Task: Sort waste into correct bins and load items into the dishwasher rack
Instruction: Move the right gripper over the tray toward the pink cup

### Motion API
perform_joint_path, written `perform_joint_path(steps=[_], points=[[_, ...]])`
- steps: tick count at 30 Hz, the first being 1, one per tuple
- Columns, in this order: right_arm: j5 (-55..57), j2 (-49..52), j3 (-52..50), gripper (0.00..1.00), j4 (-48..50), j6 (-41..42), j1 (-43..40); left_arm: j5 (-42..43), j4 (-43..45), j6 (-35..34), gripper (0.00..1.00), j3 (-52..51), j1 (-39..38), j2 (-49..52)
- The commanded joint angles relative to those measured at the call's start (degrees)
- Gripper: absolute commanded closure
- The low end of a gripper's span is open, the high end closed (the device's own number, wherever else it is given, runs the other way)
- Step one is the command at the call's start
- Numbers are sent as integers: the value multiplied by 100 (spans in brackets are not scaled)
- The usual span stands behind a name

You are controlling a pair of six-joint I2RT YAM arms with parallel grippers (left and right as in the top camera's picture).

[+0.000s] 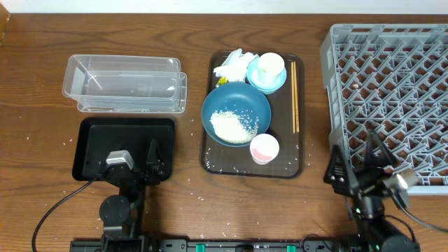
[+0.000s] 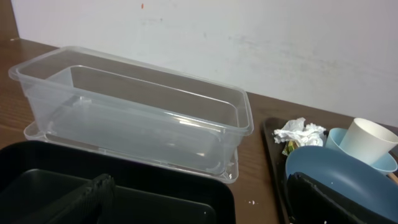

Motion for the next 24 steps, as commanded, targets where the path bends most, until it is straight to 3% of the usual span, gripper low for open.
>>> perform_joint_path(steps=[1, 5, 9, 15, 20, 24], points=[[144, 278, 216, 1, 118, 232, -79, -7, -210, 98, 9, -90, -2, -39], [-184, 1080, 979, 1, -533, 136, -79, -7, -210, 98, 9, -90, -2, -39], [-1115, 2378, 2262, 1, -1410, -778, -79, -7, -210, 98, 9, -90, -2, -39], [-2004, 4669, 4996, 1, -4033, -1814, -48, -7, -210, 98, 9, -90, -2, -39], [-1609, 6389, 7171, 1, -6601, -2614, 564, -7, -210, 98, 9, -90, -2, -39], [-815, 7447, 8286, 1, -7982, -3174, 1335, -7, -210, 98, 9, -90, -2, -39]])
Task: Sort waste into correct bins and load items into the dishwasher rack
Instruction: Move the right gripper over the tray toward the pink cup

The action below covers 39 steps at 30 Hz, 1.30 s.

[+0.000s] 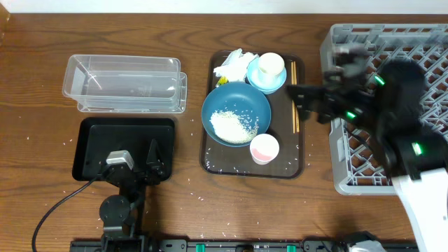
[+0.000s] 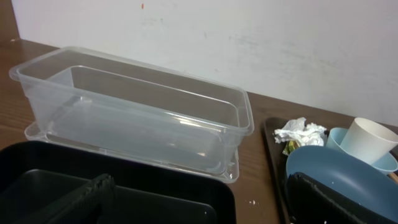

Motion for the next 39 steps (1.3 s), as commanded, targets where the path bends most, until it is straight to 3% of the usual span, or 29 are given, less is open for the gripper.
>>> perform_joint_path(steps=[1, 9, 15, 21, 32, 36, 39], points=[[603, 682, 702, 1, -520, -872, 616, 4, -212, 79, 9, -90, -2, -39], [-229, 1517, 754, 1, -658, -632, 1010, 4, -212, 79, 9, -90, -2, -39], [682, 1932, 756, 9, -1270, -433, 1283, 4, -212, 79, 9, -90, -2, -39], [1471, 2417, 756, 11, -2144, -282, 1768, 4, -212, 79, 9, -90, -2, -39], [1805, 3150, 754, 45, -2317, 581, 2507, 4, -212, 79, 9, -90, -2, -39], [1919, 3453, 754, 48, -2273, 664, 2562, 4, -212, 79, 9, -90, -2, -39], [1923, 3641, 754, 56, -2284, 879, 2570, 4, -212, 79, 9, -90, -2, -39]])
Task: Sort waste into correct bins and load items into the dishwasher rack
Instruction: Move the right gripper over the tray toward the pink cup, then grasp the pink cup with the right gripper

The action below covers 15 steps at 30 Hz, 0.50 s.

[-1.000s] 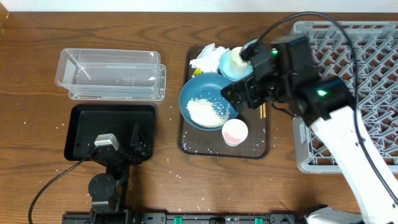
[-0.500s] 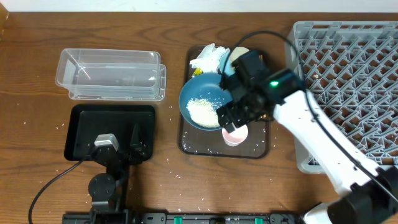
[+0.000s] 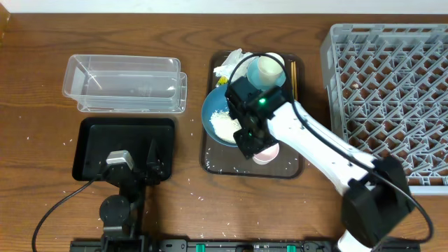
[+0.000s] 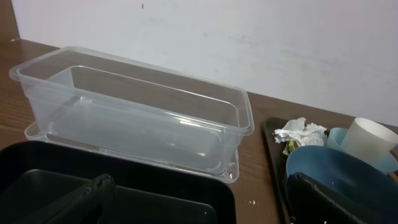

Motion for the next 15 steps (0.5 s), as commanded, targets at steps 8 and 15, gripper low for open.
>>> perform_joint_path(steps=[8, 15], points=[[157, 339, 87, 62, 39, 710, 63, 0, -212, 79, 9, -90, -2, -39], [160, 341, 44, 62, 190, 848, 197, 0, -212, 79, 9, -90, -2, -39]])
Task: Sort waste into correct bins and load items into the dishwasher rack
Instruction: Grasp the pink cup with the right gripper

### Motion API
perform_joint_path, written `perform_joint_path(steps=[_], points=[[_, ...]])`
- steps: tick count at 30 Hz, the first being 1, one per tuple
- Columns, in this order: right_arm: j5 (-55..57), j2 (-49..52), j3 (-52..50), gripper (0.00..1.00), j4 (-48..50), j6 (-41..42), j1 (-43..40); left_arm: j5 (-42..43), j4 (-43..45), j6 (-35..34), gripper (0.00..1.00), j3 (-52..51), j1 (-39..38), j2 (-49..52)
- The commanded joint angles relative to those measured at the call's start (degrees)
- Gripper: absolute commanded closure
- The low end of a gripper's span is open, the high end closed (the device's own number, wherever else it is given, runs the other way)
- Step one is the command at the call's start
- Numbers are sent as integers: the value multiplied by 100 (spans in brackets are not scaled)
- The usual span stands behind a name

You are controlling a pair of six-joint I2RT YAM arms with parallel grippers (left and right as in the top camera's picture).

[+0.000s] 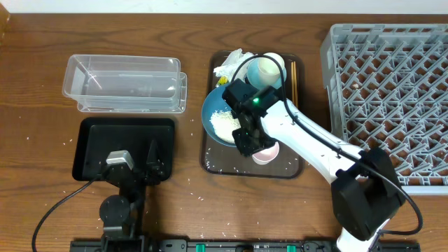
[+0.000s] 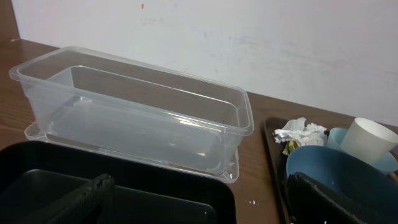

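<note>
A brown tray [image 1: 210, 164] holds a blue bowl [image 1: 217, 112] with rice, a pink cup [image 1: 271, 152], a white paper cup [image 1: 266, 68] on a small blue dish, chopsticks [image 1: 294, 91] and a crumpled tissue [image 1: 229, 64]. My right gripper [image 1: 245, 137] is low over the bowl's right rim, just left of the pink cup; its jaws are hidden under the wrist. My left gripper [image 1: 136, 166] rests open over the black bin [image 1: 94, 140], holding nothing. The left wrist view shows the clear bin [image 2: 130, 118], tissue [image 2: 300, 132], bowl [image 2: 339, 171] and paper cup [image 2: 368, 142].
The clear bin [image 1: 126, 84] stands at the back left, behind the black bin. The grey dishwasher rack [image 1: 392, 84] fills the right side. Rice grains are scattered on the wood around the tray. My right arm stretches across the tray's front right corner.
My right arm has shifted slightly, its gripper a touch further left over the bowl's rim beside the pink cup. My left gripper and all the items stay where they were.
At first both arms were folded at the table's front, the right one by the rack. Then the right arm was raised over the rack's left side, towards the tray. Later its gripper was down between the blue bowl and pink cup, where it remains.
</note>
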Motion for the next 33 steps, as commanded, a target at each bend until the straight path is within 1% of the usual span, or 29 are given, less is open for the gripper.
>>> perform_joint_path(steps=[1, 8, 10, 15, 18, 22, 25, 30, 32, 33], points=[[61, 46, 22, 63, 81, 181, 221, 0, -210, 79, 9, -90, -2, -39], [750, 109, -87, 62, 149, 688, 431, 0, -210, 79, 9, -90, -2, -39], [813, 109, -133, 64, 151, 767, 457, 0, -210, 79, 9, -90, -2, -39], [833, 109, -240, 64, 227, 767, 452, 0, -210, 79, 9, -90, -4, -39], [833, 109, -400, 67, 341, 767, 452, 0, -210, 79, 9, -90, -2, -39], [831, 107, -398, 77, 337, 767, 452, 0, -210, 79, 9, -90, -2, -39], [826, 105, -334, 82, 308, 765, 452, 0, -210, 79, 9, -90, -2, -39], [828, 96, -81, 85, 72, 761, 446, 0, -210, 79, 9, -90, -2, -39], [828, 96, 42, 92, -52, 761, 420, 0, -208, 79, 9, -90, -2, -39], [828, 96, 109, 98, -129, 763, 400, 0, -210, 79, 9, -90, -2, -39]])
